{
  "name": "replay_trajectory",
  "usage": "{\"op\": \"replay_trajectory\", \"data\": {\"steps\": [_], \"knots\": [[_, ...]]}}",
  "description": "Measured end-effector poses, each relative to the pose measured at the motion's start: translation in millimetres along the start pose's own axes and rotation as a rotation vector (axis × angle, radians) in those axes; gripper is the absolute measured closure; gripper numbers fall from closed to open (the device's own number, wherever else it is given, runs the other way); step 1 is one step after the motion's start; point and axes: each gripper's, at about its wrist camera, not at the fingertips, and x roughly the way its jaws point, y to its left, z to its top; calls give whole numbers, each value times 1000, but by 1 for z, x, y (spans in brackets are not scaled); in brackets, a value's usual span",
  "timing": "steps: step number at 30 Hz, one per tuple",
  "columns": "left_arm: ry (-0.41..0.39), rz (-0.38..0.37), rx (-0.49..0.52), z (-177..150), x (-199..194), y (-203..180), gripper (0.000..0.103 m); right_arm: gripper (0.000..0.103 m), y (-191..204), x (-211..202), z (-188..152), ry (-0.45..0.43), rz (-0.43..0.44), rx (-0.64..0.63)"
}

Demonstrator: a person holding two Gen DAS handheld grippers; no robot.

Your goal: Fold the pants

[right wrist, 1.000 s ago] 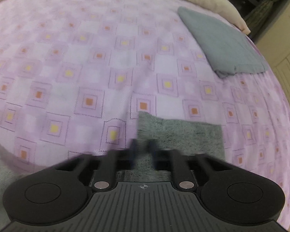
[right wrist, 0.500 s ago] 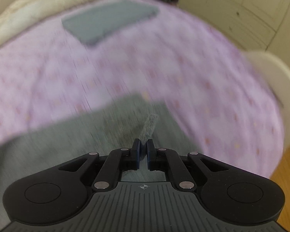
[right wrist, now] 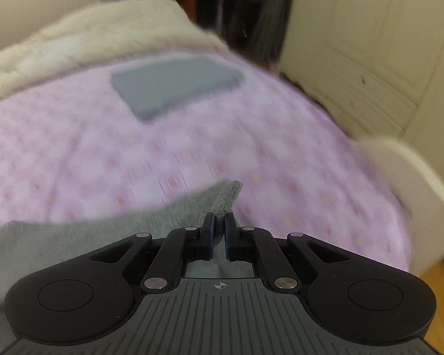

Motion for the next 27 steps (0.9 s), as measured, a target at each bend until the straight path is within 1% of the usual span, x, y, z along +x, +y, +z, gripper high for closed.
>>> {"op": "replay_trajectory", "data": {"steps": [2, 3, 4, 5, 8, 10, 13, 14, 15, 17, 18, 20, 22, 24, 25, 27], "knots": [[90, 3, -22, -11, 22, 0, 99, 97, -6, 34, -13, 139, -19, 10], [136, 12, -44, -17, 36, 1, 99, 97, -6, 47, -20, 185, -29, -2], [184, 20, -59, -21, 49, 1, 99, 97, -5, 54, -24, 209, -33, -12], [215, 27, -63, -25, 56, 0, 99, 97, -4, 59, -26, 217, -33, -19], [214, 40, -39, -29, 57, -5, 99, 97, -3, 59, -23, 205, -24, -19], [201, 42, -29, -28, 51, -10, 99, 97, -3, 53, -20, 179, -20, -37], [138, 21, -47, -24, 29, -11, 99, 97, -3, 28, -13, 53, -17, -62], [131, 22, -42, -27, 26, -10, 99, 97, -5, 26, -13, 45, -27, -63], [148, 29, -34, -31, 28, -12, 99, 97, -7, 30, -15, 69, -40, -58], [207, 42, -33, -41, 41, -14, 98, 97, -12, 48, -23, 161, -58, -25], [231, 51, -31, -44, 47, -17, 98, 97, -15, 56, -26, 194, -68, -8], [239, 63, -22, -47, 51, -21, 98, 97, -16, 59, -28, 198, -63, 14], [235, 65, -22, -46, 51, -25, 98, 97, -14, 60, -26, 192, -60, -1], [248, 64, -22, -45, 54, -26, 98, 97, -14, 63, -25, 193, -62, -22], [255, 63, -23, -44, 57, -25, 97, 97, -16, 63, -27, 198, -65, -26], [262, 67, -28, -43, 61, -23, 90, 97, -17, 65, -28, 214, -83, -27]]}}
